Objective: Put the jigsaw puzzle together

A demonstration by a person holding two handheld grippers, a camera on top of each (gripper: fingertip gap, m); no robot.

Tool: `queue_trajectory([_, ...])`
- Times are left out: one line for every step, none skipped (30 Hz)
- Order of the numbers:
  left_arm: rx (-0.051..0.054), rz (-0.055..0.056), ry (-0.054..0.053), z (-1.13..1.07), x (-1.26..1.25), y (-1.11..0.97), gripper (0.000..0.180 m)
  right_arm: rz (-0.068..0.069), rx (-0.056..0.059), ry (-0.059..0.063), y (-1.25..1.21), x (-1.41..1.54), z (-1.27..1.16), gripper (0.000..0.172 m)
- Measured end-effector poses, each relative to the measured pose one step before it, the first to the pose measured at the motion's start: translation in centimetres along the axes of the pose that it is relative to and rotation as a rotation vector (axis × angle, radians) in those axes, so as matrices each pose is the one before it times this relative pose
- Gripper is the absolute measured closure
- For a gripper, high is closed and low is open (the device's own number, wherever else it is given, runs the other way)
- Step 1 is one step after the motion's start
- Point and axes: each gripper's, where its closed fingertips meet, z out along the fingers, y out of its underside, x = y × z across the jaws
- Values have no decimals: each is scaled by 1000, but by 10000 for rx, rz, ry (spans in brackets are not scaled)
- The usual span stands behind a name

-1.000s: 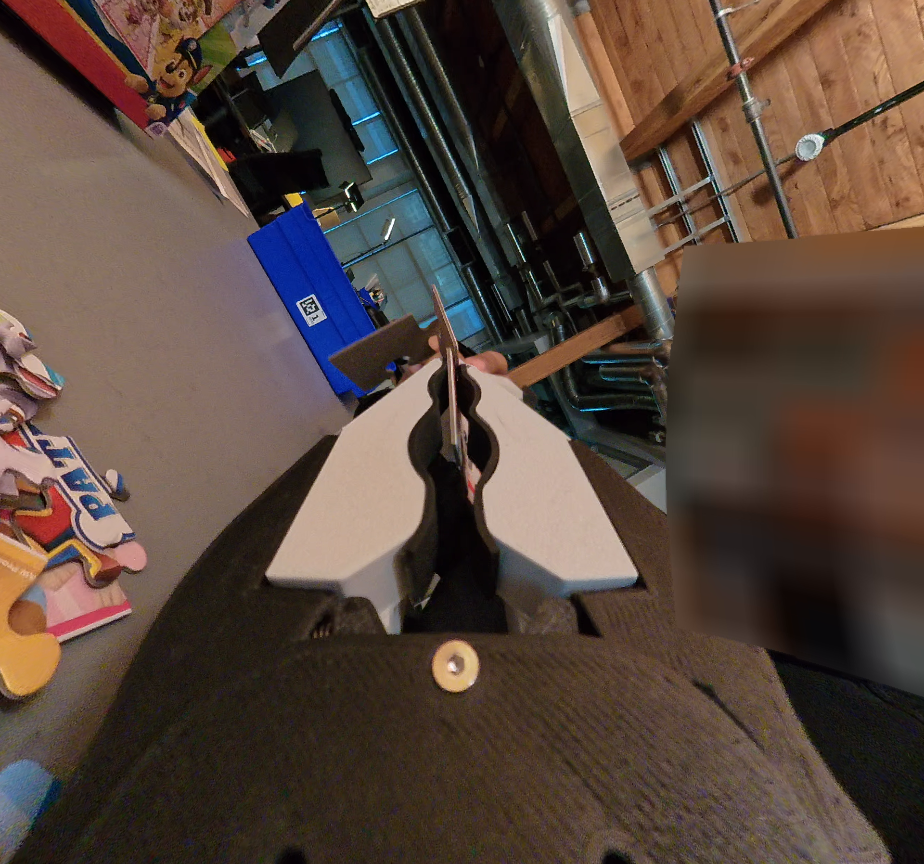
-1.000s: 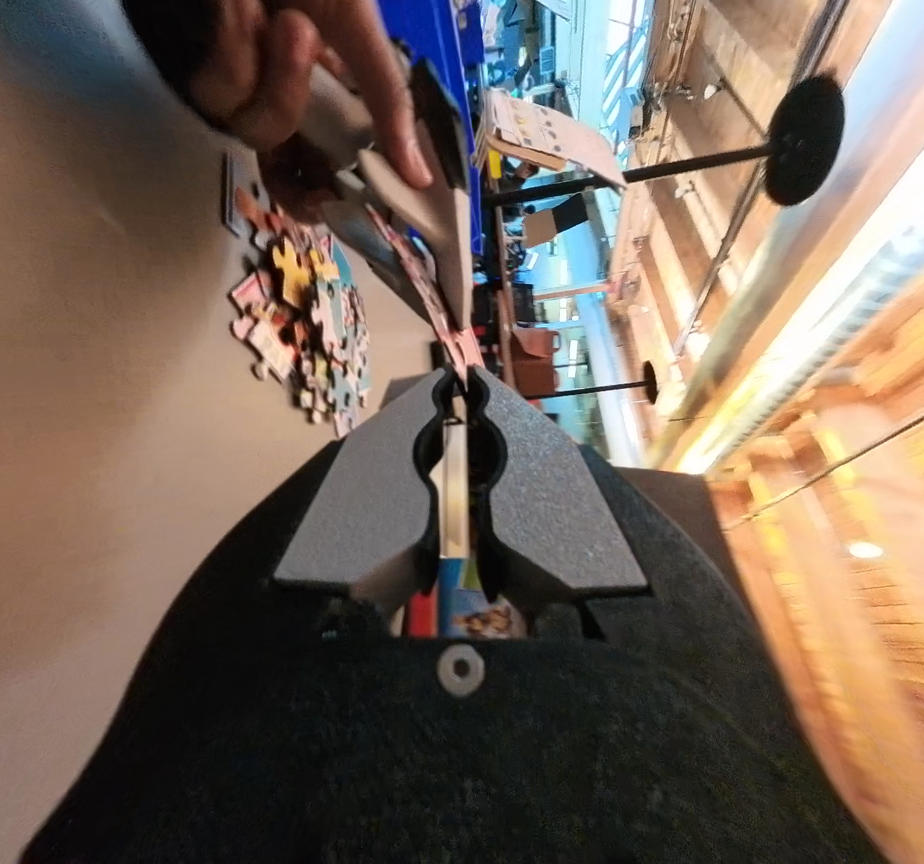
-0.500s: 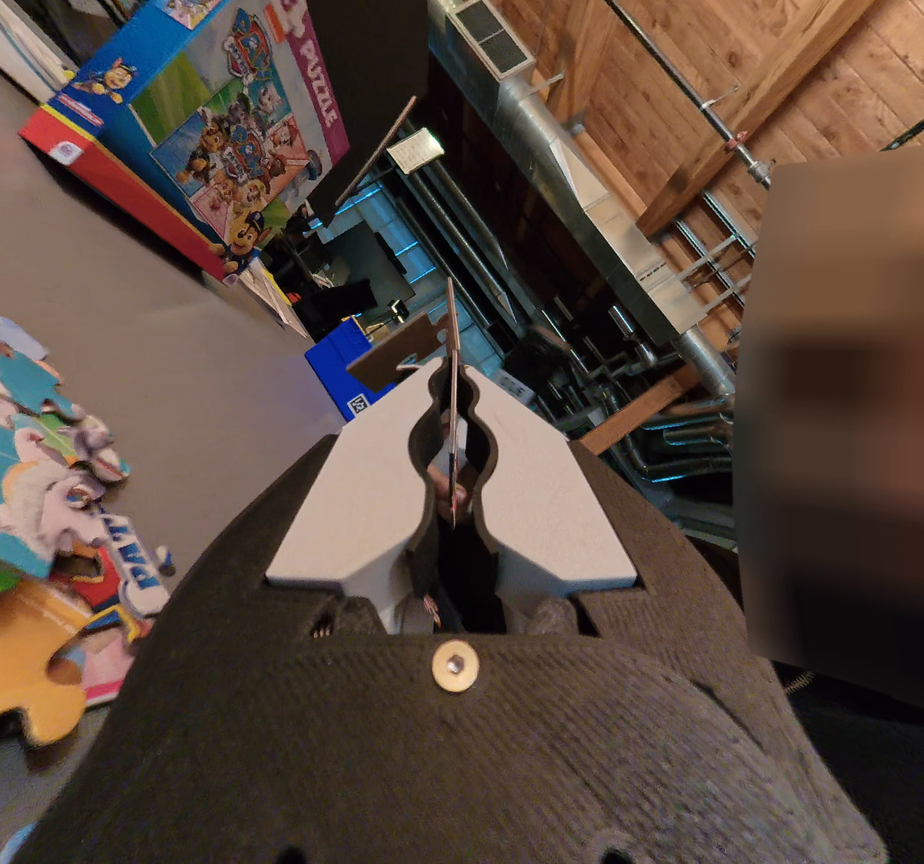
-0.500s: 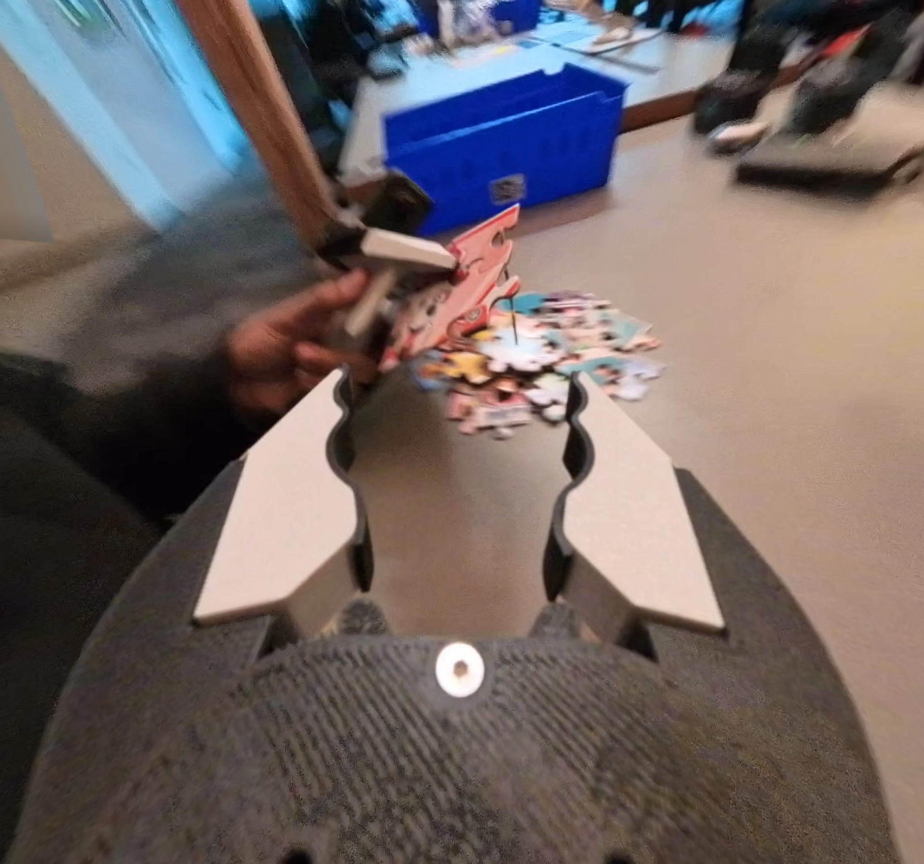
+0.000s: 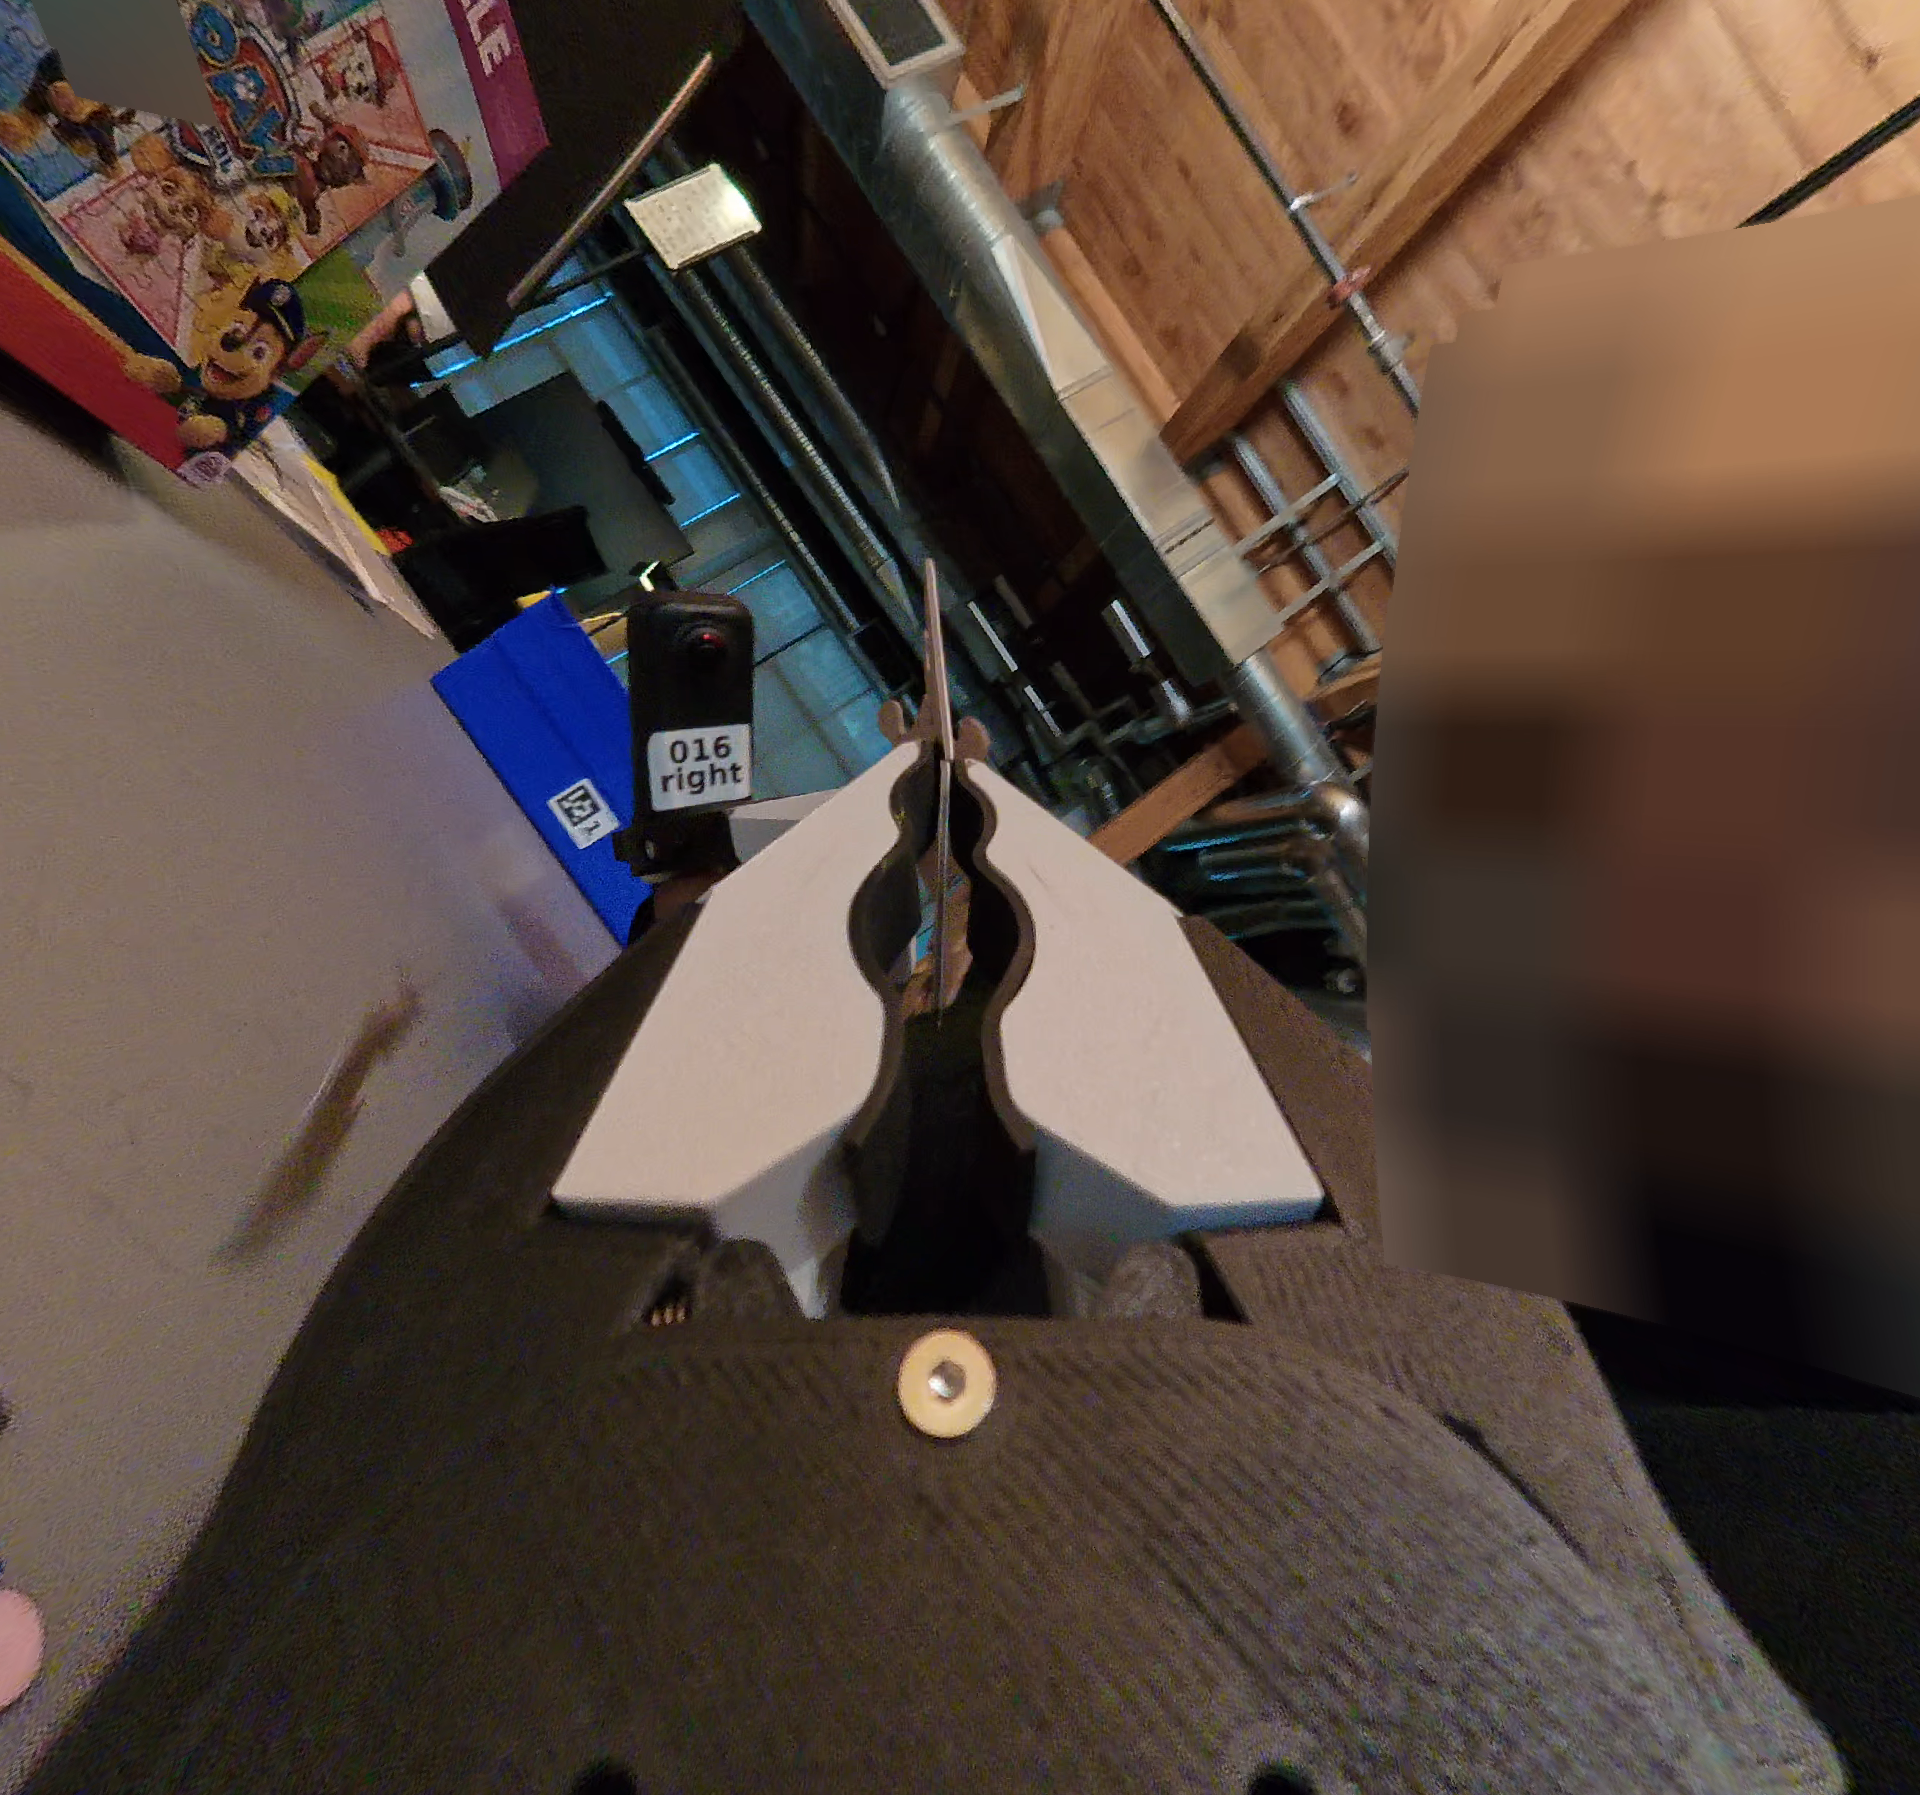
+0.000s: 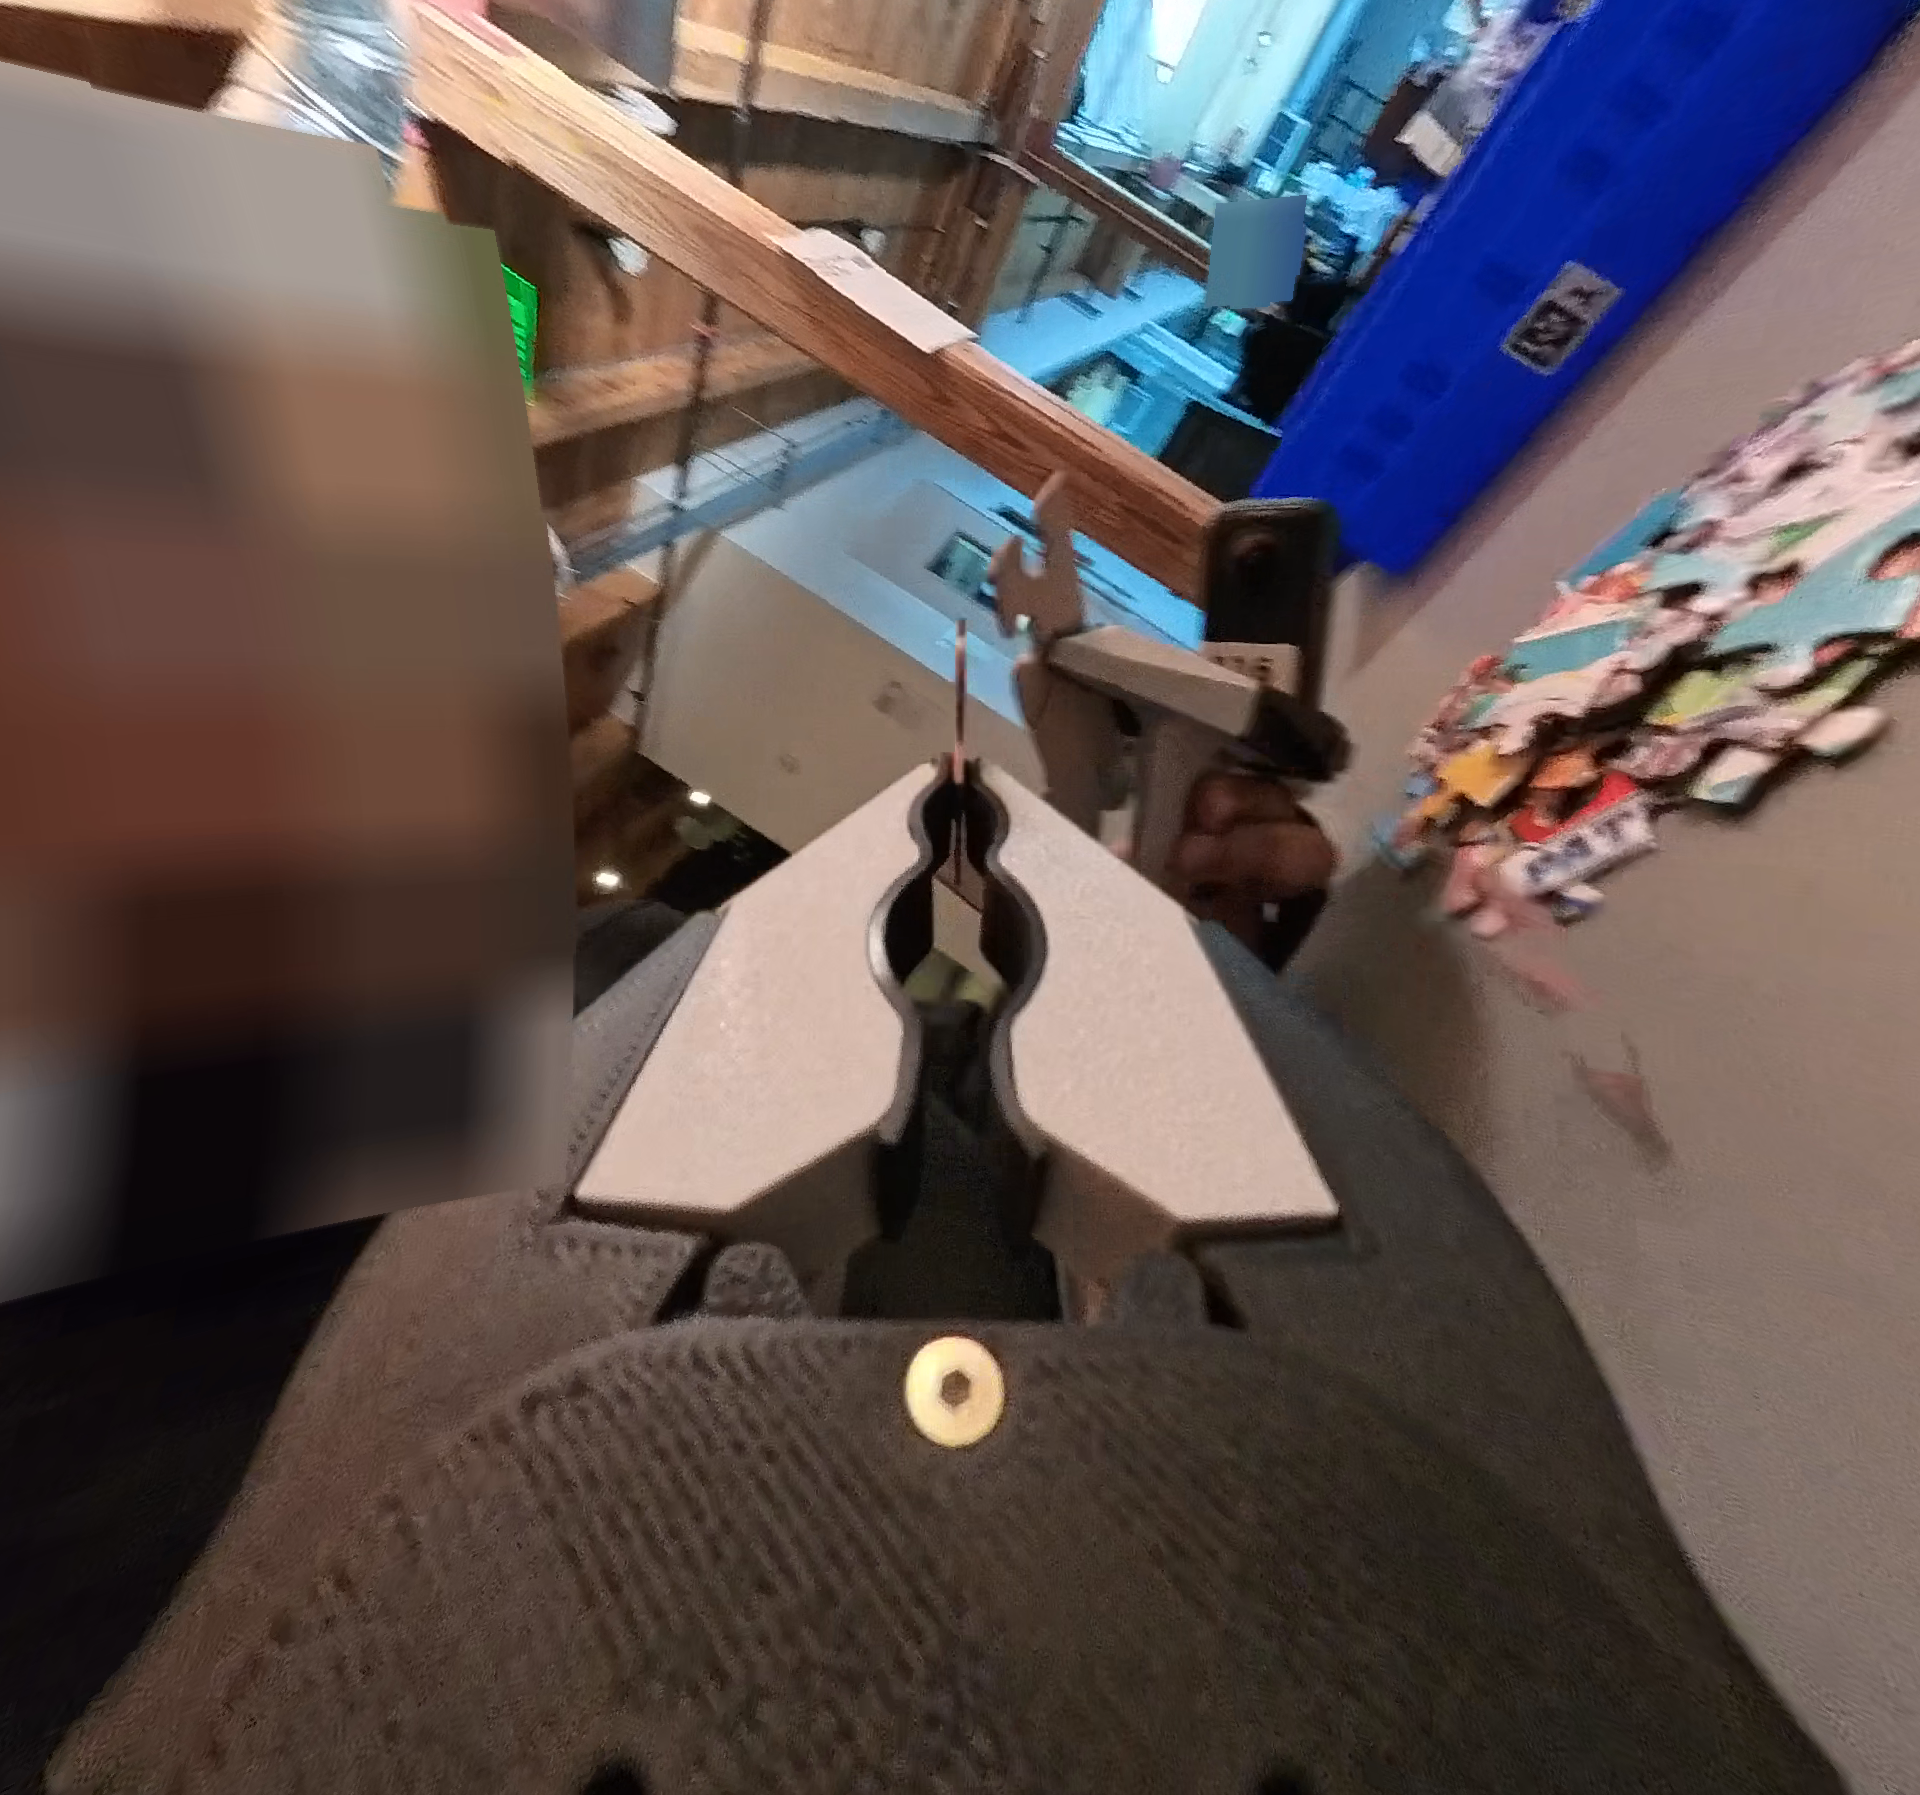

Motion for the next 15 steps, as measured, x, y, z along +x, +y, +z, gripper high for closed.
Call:
queue_trajectory([131,-194,97,-219,-120,-296,180,207,224,-221,-367,-303,-232,171])
queue_trajectory([120,-28,-21,-260,-186,-257,180,-36,117,205,-281,233,-299,172])
queue_trajectory([47,78,-180,-264,-340,-167,180,-344,-27,530,-130,644,-328,172])
queue_trajectory([-19,107,-192,-219,-293,-82,180,-410,-107,584,-31,717,-331,172])
queue_trajectory([-39,87,-193,-186,-224,-74,180,-246,-65,444,-72,533,-320,172])
queue_trajectory([-12,95,-169,-211,-118,-179,180,-124,11,286,-177,321,-286,172])
queue_trajectory([37,157,-165,-297,-17,-359,180,-77,48,186,-241,172,-238,172])
queue_trajectory([25,278,-292,-355,-108,-432,180,-22,65,89,-251,28,-179,172])
queue_trajectory([-94,415,-449,-359,-275,-304,180,15,60,11,-238,-83,-101,172])
queue_trajectory([-340,434,-631,-260,-589,68,180,31,32,-48,-176,-159,-24,172])
queue_trajectory([-681,251,-587,-26,-645,665,180,23,5,-57,-150,-186,14,172])
queue_trajectory([-961,-47,-310,279,-351,1215,180,-27,24,-31,-205,-170,7,172])
queue_trajectory([-1007,-219,-93,528,-76,1493,180,-87,49,11,-290,-139,-41,172])
queue_trajectory([-1087,-272,-9,708,5,1741,180,-116,57,34,-350,-100,-73,172])
queue_trajectory([-1024,-158,-53,816,-105,1705,180,-121,61,45,-371,-73,-87,172])
